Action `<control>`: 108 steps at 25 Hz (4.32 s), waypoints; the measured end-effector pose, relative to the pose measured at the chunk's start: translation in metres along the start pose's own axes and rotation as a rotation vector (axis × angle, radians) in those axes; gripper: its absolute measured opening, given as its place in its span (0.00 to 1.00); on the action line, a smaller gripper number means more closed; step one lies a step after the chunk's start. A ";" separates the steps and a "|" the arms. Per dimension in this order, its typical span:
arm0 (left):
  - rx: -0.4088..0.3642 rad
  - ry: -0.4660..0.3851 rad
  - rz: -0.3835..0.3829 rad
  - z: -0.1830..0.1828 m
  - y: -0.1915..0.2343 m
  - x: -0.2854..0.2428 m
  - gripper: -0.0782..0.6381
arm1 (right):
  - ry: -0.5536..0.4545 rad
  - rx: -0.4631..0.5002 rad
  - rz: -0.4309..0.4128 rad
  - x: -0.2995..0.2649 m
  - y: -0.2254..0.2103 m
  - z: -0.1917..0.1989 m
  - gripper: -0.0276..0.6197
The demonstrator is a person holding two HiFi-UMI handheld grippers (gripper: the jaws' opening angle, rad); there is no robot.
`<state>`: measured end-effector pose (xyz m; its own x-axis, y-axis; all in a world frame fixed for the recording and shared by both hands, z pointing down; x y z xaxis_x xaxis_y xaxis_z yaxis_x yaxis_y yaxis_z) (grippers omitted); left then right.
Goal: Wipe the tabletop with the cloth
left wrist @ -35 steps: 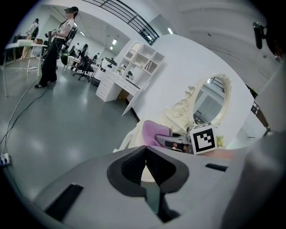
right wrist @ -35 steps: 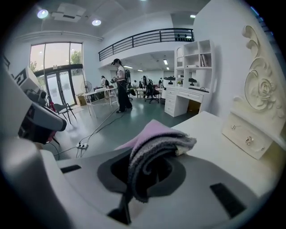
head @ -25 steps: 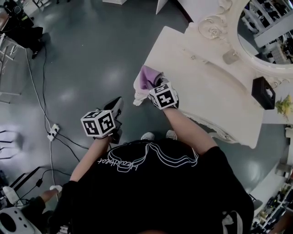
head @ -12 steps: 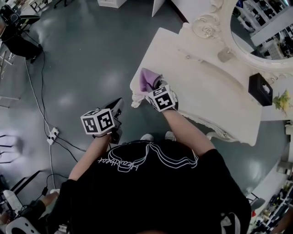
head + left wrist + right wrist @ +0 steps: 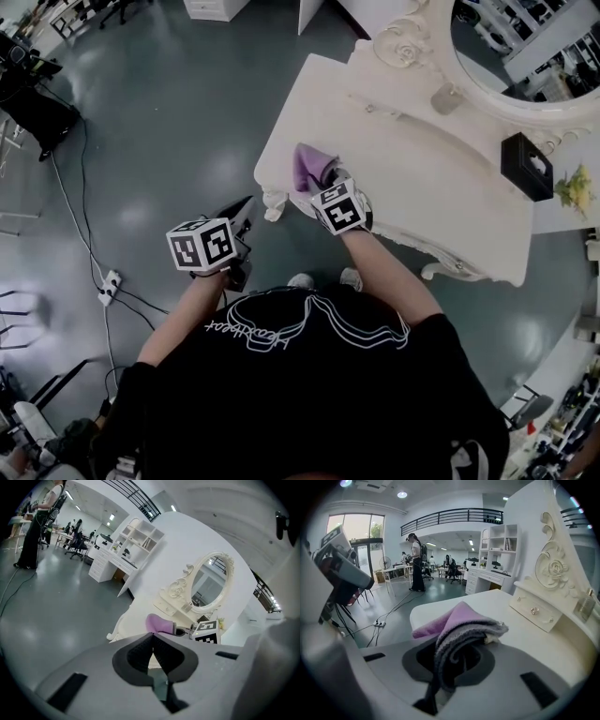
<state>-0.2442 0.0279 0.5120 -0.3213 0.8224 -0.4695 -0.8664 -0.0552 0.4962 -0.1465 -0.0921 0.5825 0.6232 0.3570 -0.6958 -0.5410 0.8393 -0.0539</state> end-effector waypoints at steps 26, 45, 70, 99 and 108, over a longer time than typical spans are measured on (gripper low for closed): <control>-0.132 0.096 0.209 -0.002 -0.128 -0.072 0.12 | 0.020 -0.110 0.159 0.096 -0.099 0.085 0.12; -0.158 0.090 0.226 -0.006 -0.195 -0.124 0.12 | 0.072 -0.116 0.199 0.155 -0.170 0.137 0.12; -0.157 0.062 0.184 0.021 -0.270 -0.159 0.12 | 0.053 -0.164 0.229 0.228 -0.243 0.201 0.12; -0.185 0.122 0.219 0.091 -0.382 -0.189 0.12 | 0.038 -0.284 0.349 0.343 -0.334 0.305 0.12; -0.189 0.164 0.244 0.122 -0.420 -0.207 0.12 | 0.034 -0.322 0.389 0.383 -0.363 0.341 0.12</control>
<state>0.2331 -0.0505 0.4899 -0.5715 0.6710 -0.4724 -0.8071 -0.3554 0.4715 0.4817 -0.1201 0.5799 0.3246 0.6001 -0.7311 -0.8798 0.4753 -0.0005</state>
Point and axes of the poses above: the fingertips, and each gripper's own axes: x backward along the fingers, y to its left, z out of its underside, the point moved 1 cm from there along x, backward along the fingers, and after that the axes turned 10 degrees about -x, right-handed, at the moved point
